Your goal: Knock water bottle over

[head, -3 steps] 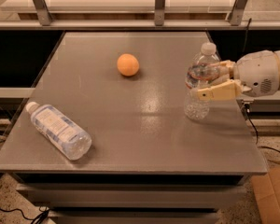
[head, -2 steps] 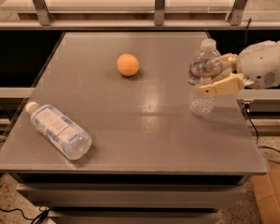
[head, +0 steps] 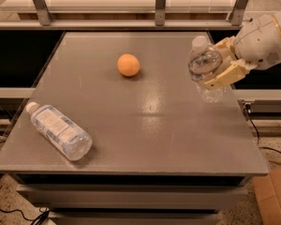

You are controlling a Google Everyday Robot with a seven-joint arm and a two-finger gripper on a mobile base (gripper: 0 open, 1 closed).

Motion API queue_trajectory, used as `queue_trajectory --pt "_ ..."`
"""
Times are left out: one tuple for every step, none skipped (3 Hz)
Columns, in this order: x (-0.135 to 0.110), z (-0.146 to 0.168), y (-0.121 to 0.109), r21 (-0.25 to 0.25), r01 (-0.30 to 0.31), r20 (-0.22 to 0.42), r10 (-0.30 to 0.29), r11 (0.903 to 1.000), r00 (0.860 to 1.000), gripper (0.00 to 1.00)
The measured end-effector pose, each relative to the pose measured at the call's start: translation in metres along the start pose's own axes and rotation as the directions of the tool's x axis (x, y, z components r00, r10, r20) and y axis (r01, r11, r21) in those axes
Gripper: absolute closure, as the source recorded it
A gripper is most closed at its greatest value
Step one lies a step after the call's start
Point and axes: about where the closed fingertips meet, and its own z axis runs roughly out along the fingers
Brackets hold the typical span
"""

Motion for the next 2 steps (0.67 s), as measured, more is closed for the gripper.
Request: queue_trajectory --pt "-0.008 0.001 -0.002 -0.032 0.101 -0.138 -0.105 0.9944 0.985 1.0" --pt "-0.021 0.006 -0.001 -0.058 0.168 -0.247 -0.177 0.9841 0.953 1.0"
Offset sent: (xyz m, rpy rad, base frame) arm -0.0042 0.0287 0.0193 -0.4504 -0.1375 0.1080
